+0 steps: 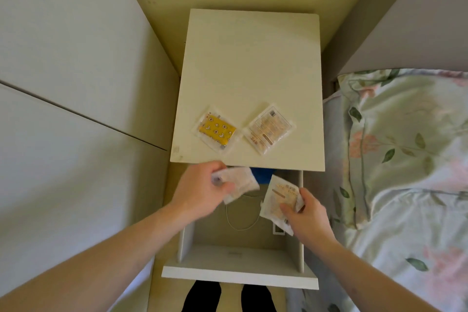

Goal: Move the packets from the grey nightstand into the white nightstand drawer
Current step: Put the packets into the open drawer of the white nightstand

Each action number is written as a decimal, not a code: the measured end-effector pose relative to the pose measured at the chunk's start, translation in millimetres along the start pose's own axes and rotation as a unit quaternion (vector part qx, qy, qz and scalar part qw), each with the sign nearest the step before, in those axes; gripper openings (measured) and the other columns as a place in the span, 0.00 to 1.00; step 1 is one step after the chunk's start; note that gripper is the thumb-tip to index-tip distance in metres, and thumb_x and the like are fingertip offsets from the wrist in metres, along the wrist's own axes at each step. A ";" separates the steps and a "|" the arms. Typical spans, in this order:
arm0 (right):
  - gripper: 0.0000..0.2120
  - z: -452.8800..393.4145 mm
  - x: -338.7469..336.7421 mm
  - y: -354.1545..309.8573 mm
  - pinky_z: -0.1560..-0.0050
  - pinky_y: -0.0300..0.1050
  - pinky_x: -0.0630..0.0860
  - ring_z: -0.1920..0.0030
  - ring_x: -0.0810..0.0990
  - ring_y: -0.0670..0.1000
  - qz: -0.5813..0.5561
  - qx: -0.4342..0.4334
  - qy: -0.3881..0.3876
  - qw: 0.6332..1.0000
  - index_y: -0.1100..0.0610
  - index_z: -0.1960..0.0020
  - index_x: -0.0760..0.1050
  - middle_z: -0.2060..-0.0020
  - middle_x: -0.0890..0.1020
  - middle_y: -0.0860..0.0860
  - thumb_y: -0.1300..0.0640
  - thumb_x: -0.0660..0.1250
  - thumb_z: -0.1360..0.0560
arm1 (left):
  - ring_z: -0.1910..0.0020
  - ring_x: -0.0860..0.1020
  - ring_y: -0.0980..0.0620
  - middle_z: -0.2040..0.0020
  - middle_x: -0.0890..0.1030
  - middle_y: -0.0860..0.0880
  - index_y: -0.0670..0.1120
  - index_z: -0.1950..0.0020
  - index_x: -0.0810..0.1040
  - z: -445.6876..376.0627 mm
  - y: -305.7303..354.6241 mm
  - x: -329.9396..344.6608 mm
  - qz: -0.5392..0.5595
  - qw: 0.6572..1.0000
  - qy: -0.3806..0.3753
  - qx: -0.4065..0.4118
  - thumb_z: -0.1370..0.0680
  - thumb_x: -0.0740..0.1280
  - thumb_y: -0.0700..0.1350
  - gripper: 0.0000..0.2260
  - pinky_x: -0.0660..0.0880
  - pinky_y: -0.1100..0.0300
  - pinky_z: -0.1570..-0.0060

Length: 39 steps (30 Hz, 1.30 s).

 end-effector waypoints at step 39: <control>0.17 -33.7 37.0 -57.0 0.51 0.41 0.81 0.52 0.80 0.40 0.054 -0.130 0.064 0.988 0.44 0.39 0.73 0.47 0.79 0.38 0.61 0.66 0.22 | 0.54 0.75 0.60 0.50 0.76 0.62 0.55 0.44 0.76 -26.2 -42.3 3.9 -0.075 0.985 0.117 0.103 0.23 0.71 0.49 0.09 0.73 0.69 0.58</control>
Point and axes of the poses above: each hand's wrist, its own z-axis away from the middle knuckle, its own x-axis out of the palm, y = z × x, the point moved 2 cm from there along -z, towards the middle knuckle
